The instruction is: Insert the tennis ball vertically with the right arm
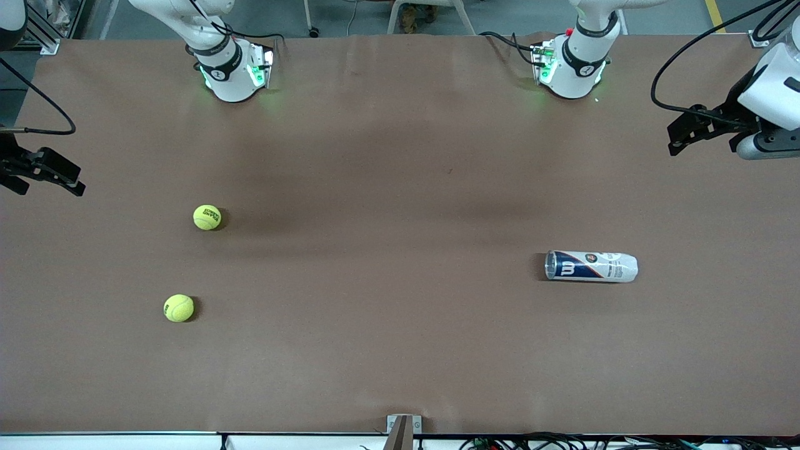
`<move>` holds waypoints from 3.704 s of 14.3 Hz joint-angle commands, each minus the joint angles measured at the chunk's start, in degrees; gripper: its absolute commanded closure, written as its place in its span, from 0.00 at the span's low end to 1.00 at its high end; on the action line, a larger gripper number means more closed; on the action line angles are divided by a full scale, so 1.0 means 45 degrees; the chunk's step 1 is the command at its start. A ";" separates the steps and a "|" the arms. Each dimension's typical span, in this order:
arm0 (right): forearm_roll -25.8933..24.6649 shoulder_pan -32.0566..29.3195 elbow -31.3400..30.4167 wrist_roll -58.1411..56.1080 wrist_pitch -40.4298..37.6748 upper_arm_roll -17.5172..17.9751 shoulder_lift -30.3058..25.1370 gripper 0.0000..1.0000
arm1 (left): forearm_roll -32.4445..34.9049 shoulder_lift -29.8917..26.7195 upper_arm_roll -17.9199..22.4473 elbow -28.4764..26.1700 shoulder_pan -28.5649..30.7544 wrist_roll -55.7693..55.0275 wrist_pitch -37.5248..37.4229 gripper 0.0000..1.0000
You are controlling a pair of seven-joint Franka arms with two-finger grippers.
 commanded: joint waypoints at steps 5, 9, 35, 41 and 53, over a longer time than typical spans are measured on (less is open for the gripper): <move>-0.0099 -0.0090 -0.0001 0.0096 -0.0047 0.0063 -0.0011 0.00 | 0.0025 0.0063 0.0096 0.0214 0.0180 0.0190 -0.0221 0.00; -0.0099 -0.0109 -0.0001 0.0096 -0.0028 0.0063 0.0048 0.00 | -0.0191 0.0356 0.0116 0.0195 0.0317 0.0385 -0.0182 0.00; 0.0057 0.0340 -0.4291 0.0174 0.2250 0.0063 0.3173 0.00 | 0.5259 0.7815 -0.0333 -0.0312 -0.2535 1.2102 0.3604 0.00; 0.0077 0.0321 -0.6544 0.0174 0.5439 0.0082 0.3853 0.00 | 0.7152 0.8694 -0.0333 -0.0489 -0.2574 1.2652 0.3998 0.00; 0.0429 0.0340 -0.6798 0.0193 0.6379 0.0102 0.4970 0.00 | 0.8032 0.9419 -0.0295 -0.0723 -0.2866 1.2515 0.4604 0.02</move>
